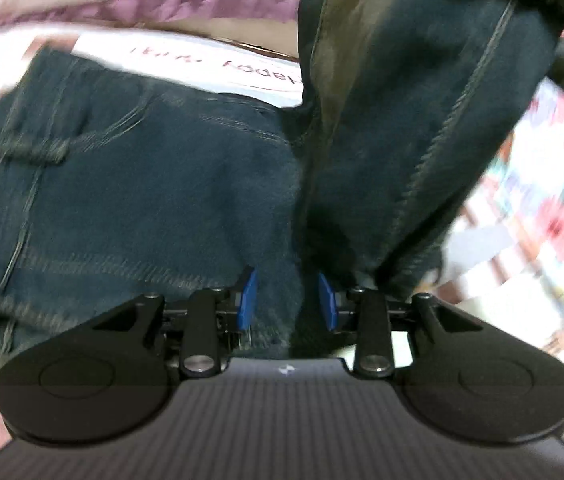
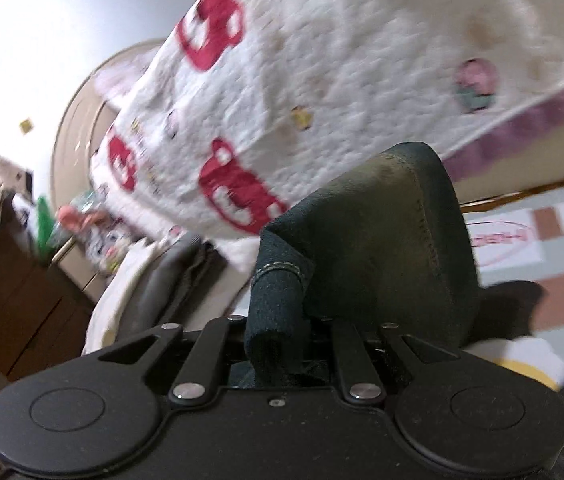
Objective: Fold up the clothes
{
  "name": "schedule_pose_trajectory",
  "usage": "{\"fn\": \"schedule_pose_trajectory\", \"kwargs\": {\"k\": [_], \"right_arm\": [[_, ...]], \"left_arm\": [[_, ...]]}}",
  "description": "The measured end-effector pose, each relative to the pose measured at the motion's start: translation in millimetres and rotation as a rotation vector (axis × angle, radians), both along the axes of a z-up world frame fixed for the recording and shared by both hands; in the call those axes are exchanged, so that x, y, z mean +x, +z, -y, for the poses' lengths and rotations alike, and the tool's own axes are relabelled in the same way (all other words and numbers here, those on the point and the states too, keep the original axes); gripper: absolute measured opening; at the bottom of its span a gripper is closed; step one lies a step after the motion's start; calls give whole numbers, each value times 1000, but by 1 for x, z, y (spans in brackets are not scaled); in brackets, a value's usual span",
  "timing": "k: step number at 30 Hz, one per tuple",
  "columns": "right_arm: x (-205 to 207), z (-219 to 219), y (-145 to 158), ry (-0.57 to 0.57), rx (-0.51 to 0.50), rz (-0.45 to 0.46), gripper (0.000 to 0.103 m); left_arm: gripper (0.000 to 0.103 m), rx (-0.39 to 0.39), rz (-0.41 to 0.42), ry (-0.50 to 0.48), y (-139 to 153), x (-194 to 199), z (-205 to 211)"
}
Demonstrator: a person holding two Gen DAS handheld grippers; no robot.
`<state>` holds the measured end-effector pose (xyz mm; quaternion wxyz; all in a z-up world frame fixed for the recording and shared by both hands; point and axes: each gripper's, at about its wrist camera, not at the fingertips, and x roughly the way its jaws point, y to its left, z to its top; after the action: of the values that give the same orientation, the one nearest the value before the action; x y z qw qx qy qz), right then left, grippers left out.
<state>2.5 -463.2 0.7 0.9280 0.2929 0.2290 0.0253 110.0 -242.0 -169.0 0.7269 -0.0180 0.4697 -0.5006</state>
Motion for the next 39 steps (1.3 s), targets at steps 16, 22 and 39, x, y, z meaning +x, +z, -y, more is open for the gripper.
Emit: {"fn": "schedule_pose_trajectory", "kwargs": {"k": [16,22,39], "right_arm": [[65,-23,-13,62,49,-88,15],[100,-47,-30,143,65,-107,15],[171,-126,-84,307,-103,-266,15]], "left_arm": [[47,-30,-67,412,21,96,-124],[34,-109,-164,384,-4,127,-137],[36,-248,-305,442,-29,141,-159]]}}
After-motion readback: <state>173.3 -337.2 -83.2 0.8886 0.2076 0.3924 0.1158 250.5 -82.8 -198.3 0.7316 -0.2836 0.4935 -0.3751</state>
